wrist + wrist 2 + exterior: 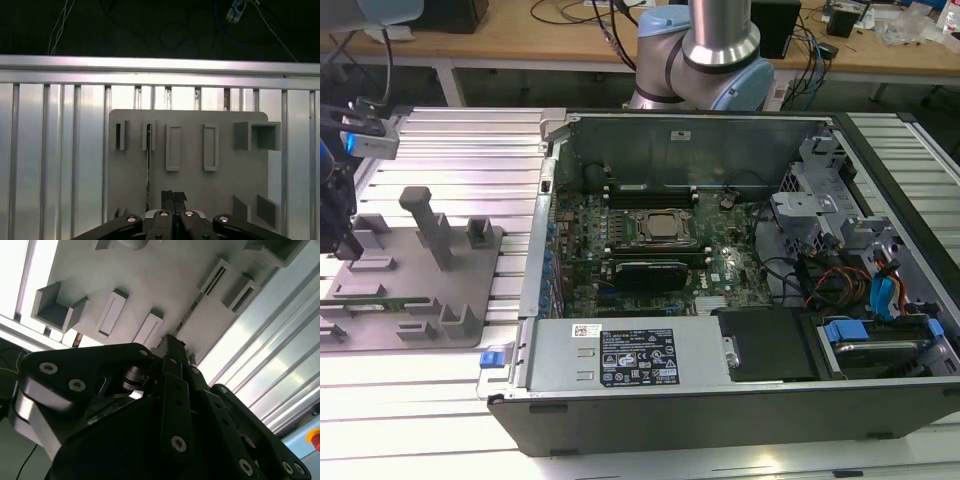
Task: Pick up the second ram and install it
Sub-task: 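Pick up the second ram and move it above second insertion slot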
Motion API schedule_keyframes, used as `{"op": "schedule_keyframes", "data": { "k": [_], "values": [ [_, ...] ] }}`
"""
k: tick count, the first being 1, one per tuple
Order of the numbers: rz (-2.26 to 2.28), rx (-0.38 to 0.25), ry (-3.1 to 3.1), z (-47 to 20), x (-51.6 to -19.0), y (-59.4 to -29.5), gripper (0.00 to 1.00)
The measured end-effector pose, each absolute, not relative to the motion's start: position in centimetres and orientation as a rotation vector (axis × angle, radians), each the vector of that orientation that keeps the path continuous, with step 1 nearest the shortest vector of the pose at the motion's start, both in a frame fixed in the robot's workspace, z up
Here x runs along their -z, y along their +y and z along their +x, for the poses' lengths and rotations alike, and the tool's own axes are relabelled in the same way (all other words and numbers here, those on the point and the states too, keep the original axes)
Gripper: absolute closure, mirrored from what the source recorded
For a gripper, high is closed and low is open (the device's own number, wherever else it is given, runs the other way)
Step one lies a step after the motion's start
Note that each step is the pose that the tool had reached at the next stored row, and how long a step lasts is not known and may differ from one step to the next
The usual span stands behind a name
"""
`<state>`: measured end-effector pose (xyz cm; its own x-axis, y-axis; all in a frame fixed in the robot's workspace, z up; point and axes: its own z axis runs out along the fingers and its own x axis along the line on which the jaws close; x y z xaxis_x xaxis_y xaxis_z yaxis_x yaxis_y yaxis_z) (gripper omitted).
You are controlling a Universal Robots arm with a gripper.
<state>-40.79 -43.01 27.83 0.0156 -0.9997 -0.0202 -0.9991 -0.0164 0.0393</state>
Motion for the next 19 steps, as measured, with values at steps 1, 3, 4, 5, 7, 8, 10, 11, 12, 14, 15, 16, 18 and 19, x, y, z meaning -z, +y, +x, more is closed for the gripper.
{"op": "schedule_keyframes", "data": {
  "k": [1, 3, 4, 5, 7, 8, 10, 11, 12, 14, 15, 16, 18, 19],
  "values": [
    [2.227, 0.066, -2.195, -40.8, -27.8, -43.2, 0.92],
    [2.223, 0.066, -2.2, -40.8, -27.5, -43.9, 0.92],
    [2.221, 0.066, -2.201, -40.8, -27.3, -44.2, 0.92],
    [2.22, 0.066, -2.203, -40.8, -26.9, -44.5, 0.92],
    [2.22, 0.066, -2.203, -40.8, -25.9, -44.8, 0.92],
    [2.22, 0.066, -2.203, -40.9, -25.8, -44.8, 0.92],
    [2.22, 0.066, -2.203, -40.9, -25.4, -44.8, 0.92],
    [2.219, 0.066, -2.203, -41.0, -25.1, -44.9, 0.92],
    [2.22, 0.066, -2.203, -41.3, -24.9, -44.9, 0.92],
    [2.22, 0.066, -2.204, -41.5, -24.6, -44.9, 0.92],
    [2.22, 0.066, -2.203, -41.6, -24.3, -44.9, 0.92],
    [2.22, 0.066, -2.203, -41.6, -24.1, -44.9, 0.92],
    [2.22, 0.066, -2.203, -41.6, -23.7, -44.9, 0.92],
    [2.22, 0.066, -2.203, -41.6, -23.6, -44.9, 0.92]
  ]
}}
